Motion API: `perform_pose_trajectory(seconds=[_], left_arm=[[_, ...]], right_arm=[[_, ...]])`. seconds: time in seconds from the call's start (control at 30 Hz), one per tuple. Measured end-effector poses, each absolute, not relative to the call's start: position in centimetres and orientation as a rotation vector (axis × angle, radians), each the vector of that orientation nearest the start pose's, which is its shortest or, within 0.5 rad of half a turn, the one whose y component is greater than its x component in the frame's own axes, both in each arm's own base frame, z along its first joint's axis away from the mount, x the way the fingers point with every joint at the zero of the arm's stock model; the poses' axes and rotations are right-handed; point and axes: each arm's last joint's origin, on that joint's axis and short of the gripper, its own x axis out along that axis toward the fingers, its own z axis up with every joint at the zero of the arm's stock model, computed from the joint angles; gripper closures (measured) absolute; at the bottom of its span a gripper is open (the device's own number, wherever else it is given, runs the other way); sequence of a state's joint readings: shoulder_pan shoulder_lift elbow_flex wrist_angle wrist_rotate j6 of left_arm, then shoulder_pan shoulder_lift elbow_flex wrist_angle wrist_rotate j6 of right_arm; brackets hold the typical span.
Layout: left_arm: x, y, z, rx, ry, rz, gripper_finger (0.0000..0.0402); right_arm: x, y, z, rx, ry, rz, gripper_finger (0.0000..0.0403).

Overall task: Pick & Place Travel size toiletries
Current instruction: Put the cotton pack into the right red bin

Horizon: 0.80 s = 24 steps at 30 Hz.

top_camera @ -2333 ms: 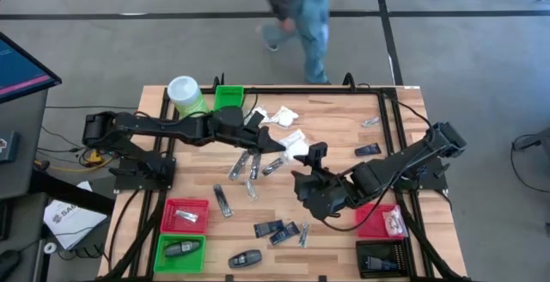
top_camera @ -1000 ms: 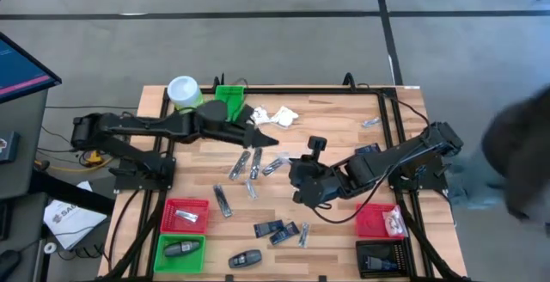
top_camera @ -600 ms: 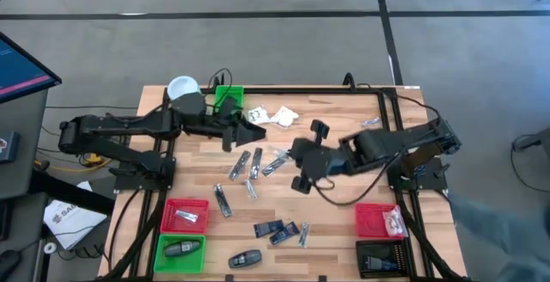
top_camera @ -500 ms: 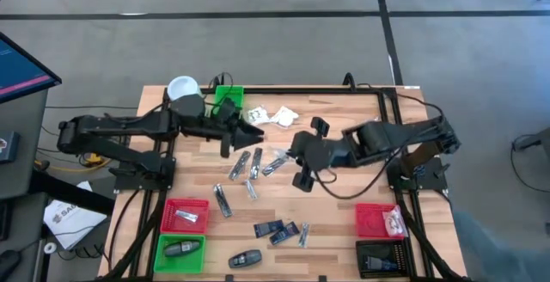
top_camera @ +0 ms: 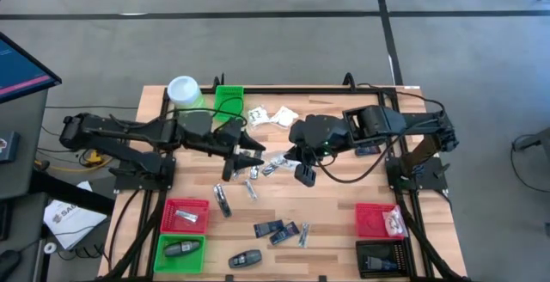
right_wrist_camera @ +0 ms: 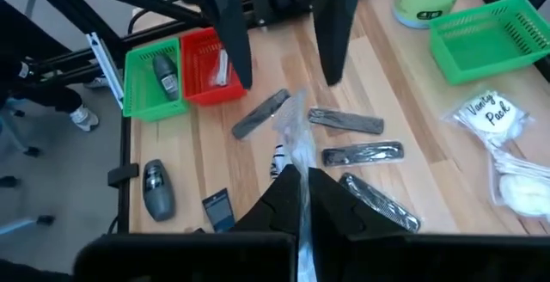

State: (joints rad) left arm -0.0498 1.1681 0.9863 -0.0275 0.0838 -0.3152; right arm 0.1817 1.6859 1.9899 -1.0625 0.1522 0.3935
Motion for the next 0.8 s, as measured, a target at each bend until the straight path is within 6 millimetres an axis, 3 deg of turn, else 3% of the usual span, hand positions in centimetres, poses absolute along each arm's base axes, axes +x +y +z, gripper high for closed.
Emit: perform_pose_trajectory(seconds=[0.27, 0.47, 0.63, 0.8], left_arm=[[27.9, -1.8, 32.5, -0.335, 0.281, -0.099, 0.0143], [29.0, -2.2, 32.3, -0.344, 0.234, -0.118, 0.0137], [29.0, -2.2, 32.6, -0.345, 0.202, -0.113, 0.0151], [29.0, -2.2, 32.7, -0.346, 0.194, -0.113, 0.0193]], right_arm=[[33.3, 5.5, 43.1, 0.257, 0.734, -0.095, 0.0403], [33.5, 5.2, 43.0, 0.27, 0.725, -0.108, 0.0403], [33.6, 4.7, 43.0, 0.289, 0.723, -0.126, 0.0403], [33.7, 4.4, 43.0, 0.293, 0.718, -0.138, 0.0403]])
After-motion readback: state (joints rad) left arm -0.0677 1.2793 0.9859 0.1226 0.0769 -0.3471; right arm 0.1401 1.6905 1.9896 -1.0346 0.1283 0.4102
